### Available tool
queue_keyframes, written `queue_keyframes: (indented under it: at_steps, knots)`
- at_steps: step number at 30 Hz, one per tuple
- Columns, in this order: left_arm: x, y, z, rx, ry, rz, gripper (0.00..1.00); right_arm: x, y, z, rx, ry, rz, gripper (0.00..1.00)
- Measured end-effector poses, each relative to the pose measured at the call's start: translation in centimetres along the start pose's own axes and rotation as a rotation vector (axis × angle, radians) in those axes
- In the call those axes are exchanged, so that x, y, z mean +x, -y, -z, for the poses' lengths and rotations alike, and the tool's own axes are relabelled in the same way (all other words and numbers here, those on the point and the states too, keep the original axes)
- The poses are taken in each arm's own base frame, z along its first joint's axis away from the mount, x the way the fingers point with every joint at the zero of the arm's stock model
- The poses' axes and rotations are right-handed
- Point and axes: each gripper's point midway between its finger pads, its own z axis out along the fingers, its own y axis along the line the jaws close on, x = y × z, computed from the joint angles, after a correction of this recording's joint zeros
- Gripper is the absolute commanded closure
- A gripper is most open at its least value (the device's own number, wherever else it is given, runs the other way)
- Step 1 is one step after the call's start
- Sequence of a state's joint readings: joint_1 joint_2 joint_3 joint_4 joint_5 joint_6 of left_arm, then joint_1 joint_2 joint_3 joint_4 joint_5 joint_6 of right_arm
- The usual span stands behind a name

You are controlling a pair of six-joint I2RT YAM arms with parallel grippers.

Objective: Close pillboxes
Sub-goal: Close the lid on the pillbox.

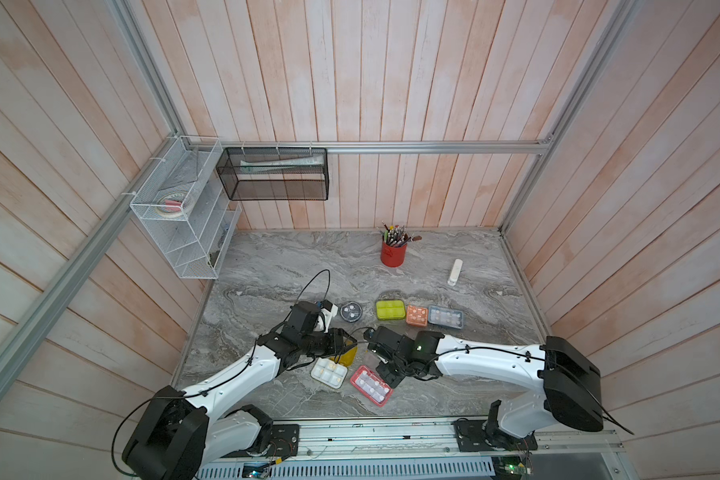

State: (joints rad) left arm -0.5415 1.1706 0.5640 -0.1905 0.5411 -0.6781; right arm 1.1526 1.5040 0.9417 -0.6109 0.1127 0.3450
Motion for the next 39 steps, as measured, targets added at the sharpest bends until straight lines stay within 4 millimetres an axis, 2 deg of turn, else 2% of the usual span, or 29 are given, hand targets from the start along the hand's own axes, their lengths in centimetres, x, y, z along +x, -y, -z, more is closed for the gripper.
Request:
queue_keyframes:
  at_steps: [15,22,32,39]
  knots:
    - [0.0,0.0,0.0,0.000,0.000,0.000,0.49,-0.3,1.2,0.6,0.077,0.001,0.032,0.90]
    - [0.0,0.0,0.0,0.000,0.000,0.000,0.49,-0.5,2.1,0.1,0.144,-0.016,0.092,0.91]
    - [0.3,-0.7,0.0,-0.012,-0.004,0.013,0.49,-2.0,3.6,0.4,0.252,0.013,0.193,0.91]
    - [0.4,-0.9,0.0,-0.015,-0.004,0.018,0.49,-2.4,4.5,-0.2,0.323,-0.004,0.266,0.90]
